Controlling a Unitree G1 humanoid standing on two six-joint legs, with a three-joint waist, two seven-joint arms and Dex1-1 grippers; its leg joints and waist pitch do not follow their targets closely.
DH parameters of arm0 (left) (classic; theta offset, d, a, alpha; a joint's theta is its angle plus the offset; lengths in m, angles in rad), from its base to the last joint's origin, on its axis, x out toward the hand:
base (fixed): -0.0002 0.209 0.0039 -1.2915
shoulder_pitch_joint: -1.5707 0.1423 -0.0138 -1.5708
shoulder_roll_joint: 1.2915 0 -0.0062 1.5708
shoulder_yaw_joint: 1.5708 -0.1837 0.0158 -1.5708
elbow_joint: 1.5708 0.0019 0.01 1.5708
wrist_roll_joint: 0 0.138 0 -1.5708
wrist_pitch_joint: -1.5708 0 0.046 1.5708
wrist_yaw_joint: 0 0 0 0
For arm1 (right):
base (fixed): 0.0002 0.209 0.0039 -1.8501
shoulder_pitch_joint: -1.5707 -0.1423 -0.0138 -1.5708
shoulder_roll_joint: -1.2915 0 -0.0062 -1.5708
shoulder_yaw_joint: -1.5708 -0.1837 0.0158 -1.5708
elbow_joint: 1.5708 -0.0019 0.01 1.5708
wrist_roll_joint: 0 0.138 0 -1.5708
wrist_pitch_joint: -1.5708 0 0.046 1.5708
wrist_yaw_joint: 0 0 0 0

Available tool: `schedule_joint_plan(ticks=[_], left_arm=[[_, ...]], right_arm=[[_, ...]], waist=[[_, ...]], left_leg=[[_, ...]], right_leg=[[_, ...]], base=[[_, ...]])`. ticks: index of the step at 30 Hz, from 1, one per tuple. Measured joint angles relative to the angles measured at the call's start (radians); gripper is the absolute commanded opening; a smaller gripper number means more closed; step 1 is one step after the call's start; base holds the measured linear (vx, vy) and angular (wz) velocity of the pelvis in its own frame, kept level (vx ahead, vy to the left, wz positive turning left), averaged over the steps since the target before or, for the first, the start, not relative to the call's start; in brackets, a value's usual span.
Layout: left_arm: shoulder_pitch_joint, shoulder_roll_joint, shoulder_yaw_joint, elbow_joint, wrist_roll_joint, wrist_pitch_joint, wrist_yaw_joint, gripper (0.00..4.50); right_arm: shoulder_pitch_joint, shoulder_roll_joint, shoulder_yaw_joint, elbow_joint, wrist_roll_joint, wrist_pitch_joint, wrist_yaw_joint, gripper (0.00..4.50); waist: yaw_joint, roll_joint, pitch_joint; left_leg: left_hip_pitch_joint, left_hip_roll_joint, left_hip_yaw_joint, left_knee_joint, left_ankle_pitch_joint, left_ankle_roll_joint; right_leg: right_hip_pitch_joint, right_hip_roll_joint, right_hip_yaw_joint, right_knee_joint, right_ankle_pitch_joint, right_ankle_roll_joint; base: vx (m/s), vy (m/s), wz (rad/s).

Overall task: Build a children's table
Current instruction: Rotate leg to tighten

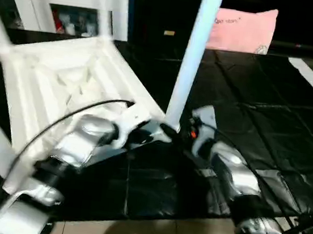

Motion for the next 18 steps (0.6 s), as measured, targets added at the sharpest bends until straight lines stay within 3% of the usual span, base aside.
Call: schedule_joint_plan(ticks=[5,12,16,18], left_arm=[[0.018,0.061,-0.006,0.004,-0.029,-0.084,-0.128,0.0],[0.024,0.123,-0.033,0.004,-0.061,-0.142,-0.288,0.0],[0.023,0.139,-0.064,0.0,-0.063,-0.182,-0.368,0.0],[0.022,0.14,-0.073,0.0,-0.063,-0.197,-0.395,0.0]], right_arm=[[0.007,-0.107,0.042,-0.066,0.017,-0.004,0.199,4.45],[0.01,-0.167,0.12,-0.08,0.01,-0.042,0.391,4.45],[-0.006,-0.157,0.151,-0.047,0.003,-0.066,0.449,4.45],[-0.02,-0.151,0.163,-0.034,0.005,-0.061,0.485,4.19]], waist=[[0.01,-0.002,0.001],[0.021,-0.006,0.003],[0.038,-0.008,0.004],[0.041,-0.008,0.004]], left_leg=[[0.0,0.0,0.0,0.0,0.0,0.0],[-0.003,0.0,0.0,0.0,0.0,0.0],[-0.003,0.0,0.001,0.0,0.0,0.0],[-0.003,0.0,0.001,0.001,0.0,0.0]], right_leg=[[0.0,0.0,0.0,0.0,0.0,0.0],[-0.002,-0.001,0.0,0.0,0.0,0.0],[-0.002,-0.001,0.0,0.0,0.0,0.0],[-0.002,-0.002,0.0,0.0,0.0,0.0]], base=[[0.0,0.0,0.0],[0.0,0.0,0.0],[0.0,0.0,0.0],[0.0,0.0,0.0]])
